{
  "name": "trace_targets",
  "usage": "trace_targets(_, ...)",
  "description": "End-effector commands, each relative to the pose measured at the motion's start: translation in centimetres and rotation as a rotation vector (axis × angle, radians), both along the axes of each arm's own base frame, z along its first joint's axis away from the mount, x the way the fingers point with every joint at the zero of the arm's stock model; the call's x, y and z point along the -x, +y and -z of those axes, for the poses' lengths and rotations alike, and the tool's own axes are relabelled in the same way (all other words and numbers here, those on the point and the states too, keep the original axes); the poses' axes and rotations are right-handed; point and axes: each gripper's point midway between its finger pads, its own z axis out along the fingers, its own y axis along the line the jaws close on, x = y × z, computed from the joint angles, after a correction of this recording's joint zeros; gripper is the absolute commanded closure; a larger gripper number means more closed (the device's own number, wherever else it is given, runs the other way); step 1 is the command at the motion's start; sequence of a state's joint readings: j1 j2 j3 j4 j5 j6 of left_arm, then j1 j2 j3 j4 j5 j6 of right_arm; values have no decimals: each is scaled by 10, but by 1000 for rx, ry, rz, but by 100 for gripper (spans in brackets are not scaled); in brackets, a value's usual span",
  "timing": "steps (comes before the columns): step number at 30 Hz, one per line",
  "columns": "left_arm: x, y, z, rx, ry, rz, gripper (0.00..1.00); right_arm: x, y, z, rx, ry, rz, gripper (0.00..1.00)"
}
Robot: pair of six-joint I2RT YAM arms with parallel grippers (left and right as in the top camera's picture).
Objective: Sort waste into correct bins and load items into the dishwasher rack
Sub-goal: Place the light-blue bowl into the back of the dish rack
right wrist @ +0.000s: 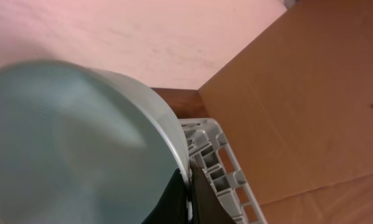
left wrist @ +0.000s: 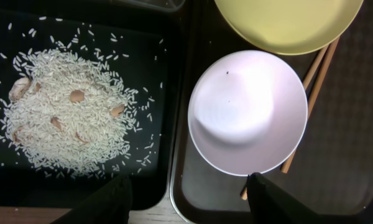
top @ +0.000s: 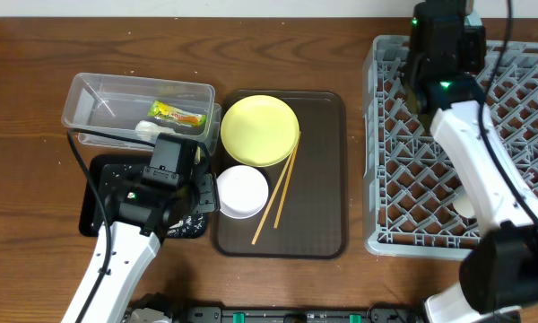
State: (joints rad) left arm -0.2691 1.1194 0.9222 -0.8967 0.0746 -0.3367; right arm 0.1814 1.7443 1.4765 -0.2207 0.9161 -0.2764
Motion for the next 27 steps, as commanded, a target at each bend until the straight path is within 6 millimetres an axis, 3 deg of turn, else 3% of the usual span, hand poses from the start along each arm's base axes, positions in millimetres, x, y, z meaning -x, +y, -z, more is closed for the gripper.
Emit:
trace_targets(1, 1, 4, 4, -14, 11, -10, 38, -9, -6, 21, 106, 103, 21, 99)
trace_targets(8, 1, 3, 4, -14, 8, -10, 38, -24, -3, 73, 126, 204, 17, 99)
trace_targets(11, 1, 3, 4, -14, 8, -10, 38, -26, 0, 87, 131, 232, 10, 99)
trace_targets(20, 1, 3, 4, -14, 8, -10, 38, -30, 28, 101, 132, 258, -50, 99)
trace_targets(27, 1, 3, 4, -14, 9, -9, 38, -18, 44, 120, 93, 322, -77, 99)
